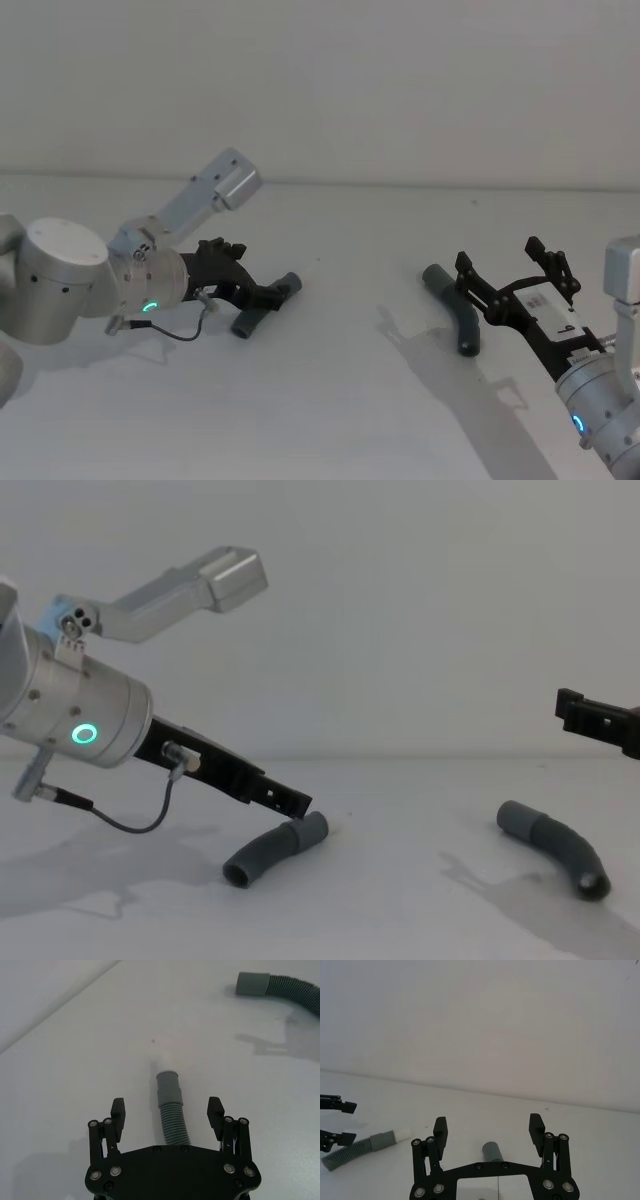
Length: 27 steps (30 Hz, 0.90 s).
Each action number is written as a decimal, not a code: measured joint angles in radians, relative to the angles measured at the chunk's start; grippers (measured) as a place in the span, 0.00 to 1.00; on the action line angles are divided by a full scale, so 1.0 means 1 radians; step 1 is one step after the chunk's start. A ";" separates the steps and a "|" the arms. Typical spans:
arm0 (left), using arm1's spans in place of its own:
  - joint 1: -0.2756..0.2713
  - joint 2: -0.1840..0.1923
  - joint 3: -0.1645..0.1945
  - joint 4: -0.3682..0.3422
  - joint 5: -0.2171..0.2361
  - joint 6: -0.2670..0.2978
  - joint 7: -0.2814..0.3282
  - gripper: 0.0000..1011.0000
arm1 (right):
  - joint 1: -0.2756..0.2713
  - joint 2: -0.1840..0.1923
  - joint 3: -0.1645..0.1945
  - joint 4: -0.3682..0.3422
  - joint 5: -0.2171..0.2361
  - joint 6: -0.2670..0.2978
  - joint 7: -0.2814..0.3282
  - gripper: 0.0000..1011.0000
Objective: Use both hands to pick up one end of the pipe from the table, align the ends, and insert them.
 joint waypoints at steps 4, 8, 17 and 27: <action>-0.010 -0.009 0.007 0.022 0.007 0.001 -0.004 0.99 | 0.000 0.000 0.000 0.000 0.000 0.000 0.000 0.99; -0.021 -0.020 0.013 0.049 0.016 0.001 -0.007 0.99 | 0.000 0.000 0.000 0.000 0.000 0.000 0.000 0.99; -0.037 -0.049 0.020 0.100 0.029 -0.009 -0.007 0.99 | 0.000 0.000 0.000 0.000 0.000 0.000 0.000 0.99; -0.044 -0.074 0.022 0.137 0.040 -0.016 -0.004 0.99 | 0.000 0.000 0.000 0.000 0.000 0.000 0.000 0.99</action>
